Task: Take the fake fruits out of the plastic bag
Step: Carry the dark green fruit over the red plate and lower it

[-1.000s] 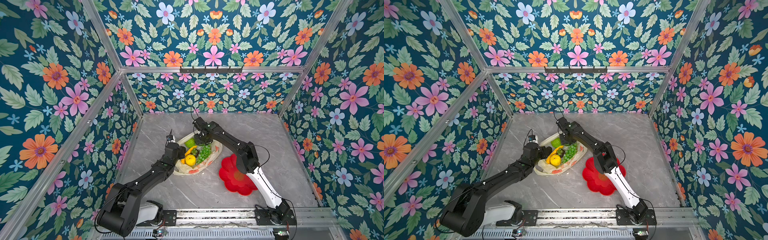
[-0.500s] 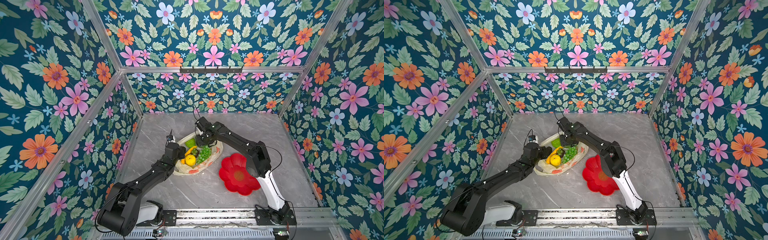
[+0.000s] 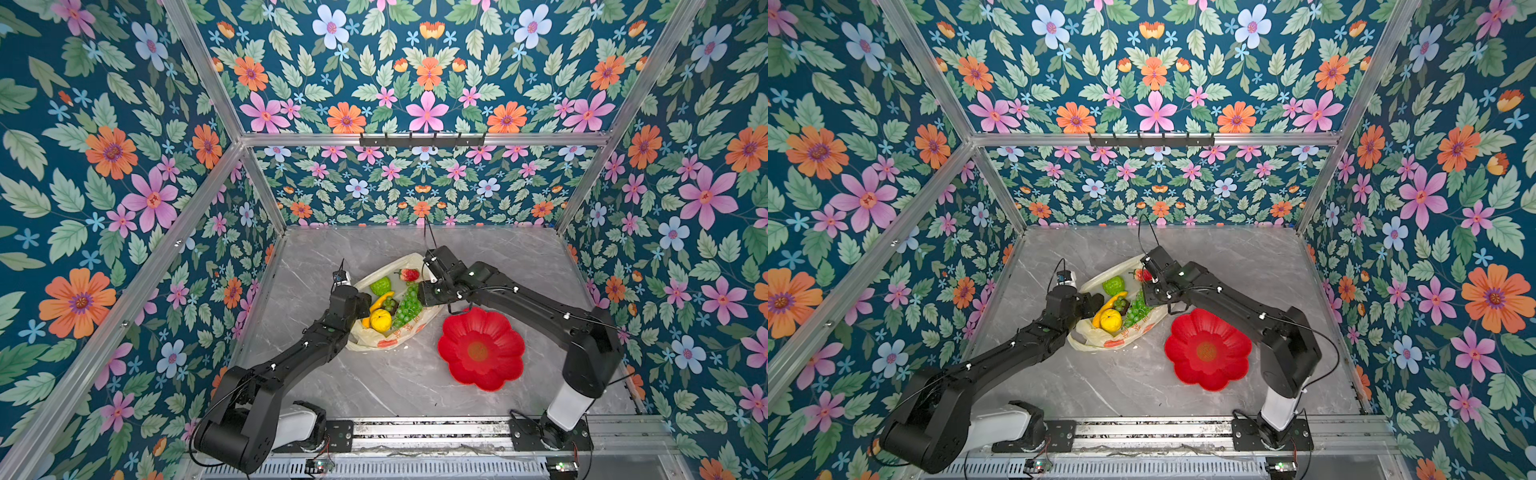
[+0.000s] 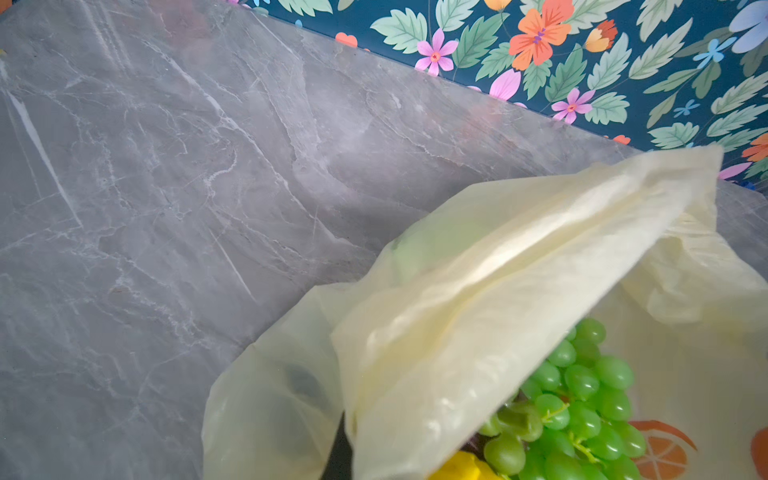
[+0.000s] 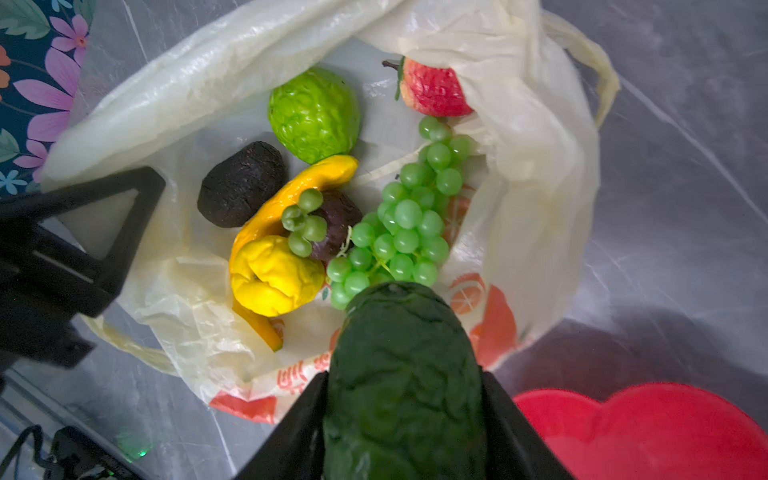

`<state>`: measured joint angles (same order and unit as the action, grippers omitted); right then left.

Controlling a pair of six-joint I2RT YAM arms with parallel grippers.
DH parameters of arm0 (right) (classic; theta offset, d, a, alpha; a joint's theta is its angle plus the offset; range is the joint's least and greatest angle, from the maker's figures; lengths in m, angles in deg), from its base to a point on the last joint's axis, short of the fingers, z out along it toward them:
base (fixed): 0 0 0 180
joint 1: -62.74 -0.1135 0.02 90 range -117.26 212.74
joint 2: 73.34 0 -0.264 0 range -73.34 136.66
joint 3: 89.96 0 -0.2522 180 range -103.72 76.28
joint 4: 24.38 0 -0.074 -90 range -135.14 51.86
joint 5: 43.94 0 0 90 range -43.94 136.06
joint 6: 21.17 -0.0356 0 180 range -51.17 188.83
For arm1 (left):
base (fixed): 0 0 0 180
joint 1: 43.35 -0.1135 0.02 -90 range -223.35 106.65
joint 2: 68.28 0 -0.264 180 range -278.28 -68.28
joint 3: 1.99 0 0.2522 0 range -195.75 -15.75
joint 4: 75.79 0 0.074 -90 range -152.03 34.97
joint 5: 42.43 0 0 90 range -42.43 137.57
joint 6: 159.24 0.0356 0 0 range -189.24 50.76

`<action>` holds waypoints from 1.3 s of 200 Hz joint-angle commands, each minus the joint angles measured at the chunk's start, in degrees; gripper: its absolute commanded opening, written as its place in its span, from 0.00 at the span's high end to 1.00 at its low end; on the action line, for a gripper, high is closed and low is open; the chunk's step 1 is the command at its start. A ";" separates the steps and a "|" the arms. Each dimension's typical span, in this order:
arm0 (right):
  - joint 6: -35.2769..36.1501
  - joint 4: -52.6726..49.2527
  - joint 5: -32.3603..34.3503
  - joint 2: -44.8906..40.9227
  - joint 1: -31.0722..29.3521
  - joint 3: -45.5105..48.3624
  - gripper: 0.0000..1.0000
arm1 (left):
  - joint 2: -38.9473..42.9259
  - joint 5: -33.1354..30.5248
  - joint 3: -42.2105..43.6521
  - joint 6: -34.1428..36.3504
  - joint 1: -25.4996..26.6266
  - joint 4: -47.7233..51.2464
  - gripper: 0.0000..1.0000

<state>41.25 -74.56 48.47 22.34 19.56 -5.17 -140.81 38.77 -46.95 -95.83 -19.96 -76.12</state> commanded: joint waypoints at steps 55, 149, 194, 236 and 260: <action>-5.23 1.27 9.97 -19.23 -0.03 18.02 0.47 | 0.37 -0.26 0.26 0.31 -0.02 -0.77 1.00; -6.81 14.25 19.29 -30.58 -0.83 42.13 0.50 | -0.14 -0.38 0.29 0.40 -0.02 -1.38 1.00; -4.61 27.38 22.42 -28.18 -1.03 48.75 0.50 | -0.24 -0.45 0.41 0.49 0.03 -1.47 1.00; -3.65 35.58 25.44 -23.38 -1.03 50.79 0.49 | -0.15 -0.61 0.48 0.57 -0.02 -1.47 1.00; -3.29 40.07 26.74 -21.44 -1.02 52.00 0.49 | -0.24 -0.78 0.46 0.53 -0.02 -1.47 1.00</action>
<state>37.04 -41.86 72.05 -0.44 18.56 46.18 -141.03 38.49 -46.62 -95.80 -19.96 -76.58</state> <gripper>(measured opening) 0.512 0.050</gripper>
